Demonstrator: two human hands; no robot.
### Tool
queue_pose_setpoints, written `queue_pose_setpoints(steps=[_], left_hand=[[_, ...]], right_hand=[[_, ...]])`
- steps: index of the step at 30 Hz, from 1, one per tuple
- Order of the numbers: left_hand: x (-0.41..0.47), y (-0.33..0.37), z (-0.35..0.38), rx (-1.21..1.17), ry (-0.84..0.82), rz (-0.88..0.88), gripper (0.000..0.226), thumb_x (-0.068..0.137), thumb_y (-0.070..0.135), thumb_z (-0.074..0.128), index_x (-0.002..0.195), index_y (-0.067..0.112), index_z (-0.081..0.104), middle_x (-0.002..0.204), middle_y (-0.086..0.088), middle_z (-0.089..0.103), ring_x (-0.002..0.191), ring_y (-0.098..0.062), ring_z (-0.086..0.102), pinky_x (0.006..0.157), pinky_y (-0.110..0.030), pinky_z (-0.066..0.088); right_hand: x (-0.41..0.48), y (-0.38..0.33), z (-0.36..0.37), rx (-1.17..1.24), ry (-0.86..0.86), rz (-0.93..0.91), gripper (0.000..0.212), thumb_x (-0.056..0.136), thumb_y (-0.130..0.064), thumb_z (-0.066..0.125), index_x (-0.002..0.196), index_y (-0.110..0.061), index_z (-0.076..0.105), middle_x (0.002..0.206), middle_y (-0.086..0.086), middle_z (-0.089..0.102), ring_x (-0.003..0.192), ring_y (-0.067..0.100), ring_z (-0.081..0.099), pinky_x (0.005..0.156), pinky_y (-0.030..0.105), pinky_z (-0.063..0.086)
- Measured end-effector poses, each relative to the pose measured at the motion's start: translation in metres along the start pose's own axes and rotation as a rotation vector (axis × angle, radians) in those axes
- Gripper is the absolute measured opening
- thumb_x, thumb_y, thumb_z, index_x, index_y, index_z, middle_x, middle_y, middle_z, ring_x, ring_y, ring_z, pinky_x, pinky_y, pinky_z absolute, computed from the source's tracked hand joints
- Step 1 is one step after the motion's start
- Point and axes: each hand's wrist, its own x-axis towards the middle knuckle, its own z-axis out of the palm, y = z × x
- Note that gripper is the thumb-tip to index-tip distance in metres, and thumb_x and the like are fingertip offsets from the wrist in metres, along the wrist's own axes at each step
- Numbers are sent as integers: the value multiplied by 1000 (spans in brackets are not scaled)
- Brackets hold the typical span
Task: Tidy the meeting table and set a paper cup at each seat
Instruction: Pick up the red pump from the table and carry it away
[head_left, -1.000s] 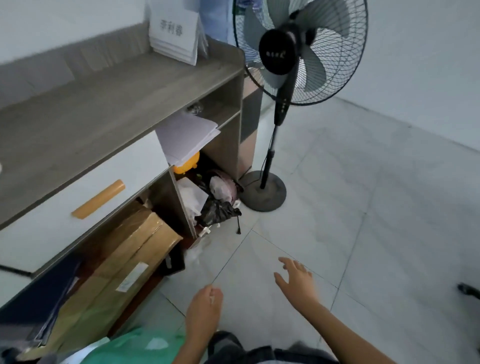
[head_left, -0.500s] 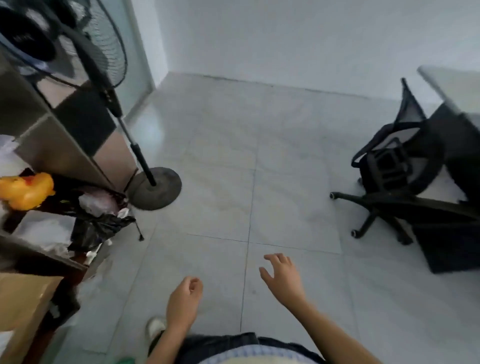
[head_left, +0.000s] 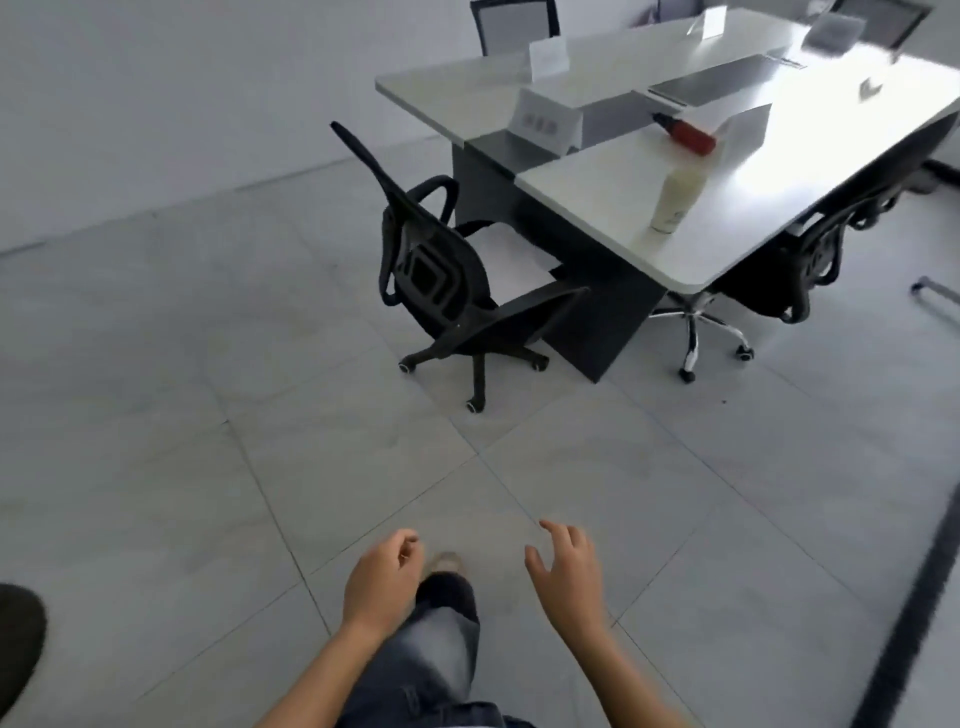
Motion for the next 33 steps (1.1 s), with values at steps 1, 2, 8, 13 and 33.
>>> queue_pose_setpoints(steps=[1, 2, 8, 13, 33], left_hand=[[16, 9, 4, 4, -6, 9, 14, 93, 21, 44, 91, 19, 58, 72, 5, 58, 69, -14, 54, 58, -23, 39], [34, 20, 8, 4, -9, 15, 12, 93, 21, 44, 89, 21, 55, 70, 5, 58, 67, -14, 54, 57, -25, 40], [150, 108, 30, -27, 1, 93, 20, 93, 16, 45, 101, 7, 60, 67, 5, 55, 63, -13, 50, 52, -20, 35], [210, 189, 64, -7, -71, 169, 22, 92, 16, 45, 104, 6, 60, 85, -1, 59, 79, -18, 53, 60, -26, 35], [264, 458, 309, 7, -137, 338, 15, 89, 13, 52, 97, 9, 65, 83, 0, 61, 79, -21, 58, 72, -28, 44]], right_hand=[[16, 3, -7, 13, 23, 14, 40, 89, -24, 53, 127, -11, 47, 125, 9, 51, 117, 23, 46, 96, 30, 39], [33, 5, -15, 25, 52, 24, 41, 89, -23, 53, 127, -11, 46, 125, 9, 51, 118, 22, 45, 97, 29, 38], [135, 12, -65, 29, 134, 78, 41, 89, -23, 52, 128, -12, 45, 127, 8, 49, 120, 21, 43, 97, 28, 38], [187, 32, -111, 69, 245, 190, 41, 88, -20, 56, 125, -7, 48, 121, 10, 54, 115, 23, 48, 95, 27, 38], [378, 254, -336, 115, 400, 267, 38, 86, -17, 57, 122, -4, 52, 118, 13, 57, 113, 27, 48, 97, 31, 37]])
